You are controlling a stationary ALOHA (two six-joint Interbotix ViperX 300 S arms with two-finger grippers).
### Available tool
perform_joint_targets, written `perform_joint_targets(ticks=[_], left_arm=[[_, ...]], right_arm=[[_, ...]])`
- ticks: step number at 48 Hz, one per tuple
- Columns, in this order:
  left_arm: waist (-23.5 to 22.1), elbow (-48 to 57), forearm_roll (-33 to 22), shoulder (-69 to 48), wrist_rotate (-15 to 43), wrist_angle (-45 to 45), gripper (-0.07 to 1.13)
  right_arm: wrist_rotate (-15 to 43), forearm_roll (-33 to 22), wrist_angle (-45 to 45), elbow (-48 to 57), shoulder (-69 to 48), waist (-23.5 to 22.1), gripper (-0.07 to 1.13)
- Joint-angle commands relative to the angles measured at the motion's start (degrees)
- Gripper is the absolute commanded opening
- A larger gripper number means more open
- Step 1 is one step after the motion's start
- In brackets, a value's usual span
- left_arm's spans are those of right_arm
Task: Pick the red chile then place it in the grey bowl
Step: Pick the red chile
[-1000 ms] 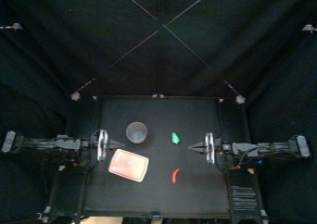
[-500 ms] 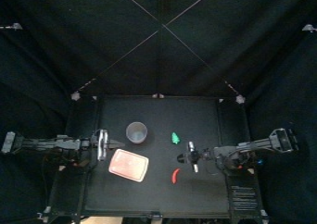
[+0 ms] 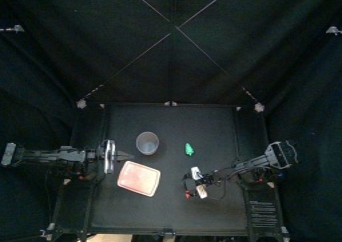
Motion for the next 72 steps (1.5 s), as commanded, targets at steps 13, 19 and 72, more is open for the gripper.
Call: perform_joint_targets(ticks=[13, 19, 72], left_arm=[[0.09, -0.70, 0.18, 0.09, 0.09, -0.09, -0.03], [0.09, -0.70, 0.26, 0.09, 0.09, 0.00, -0.03], [0.09, -0.70, 0.62, 0.00, 0.09, 0.44, -0.03]], right_arm=[[0.00, 1.41, 11.51, -4.57, 2.72, 2.99, 1.04], [0.00, 1.67, 11.60, -5.80, 5.54, 3.96, 1.04], [-0.18, 1.58, 11.87, -8.00, 10.72, 1.85, 0.63]])
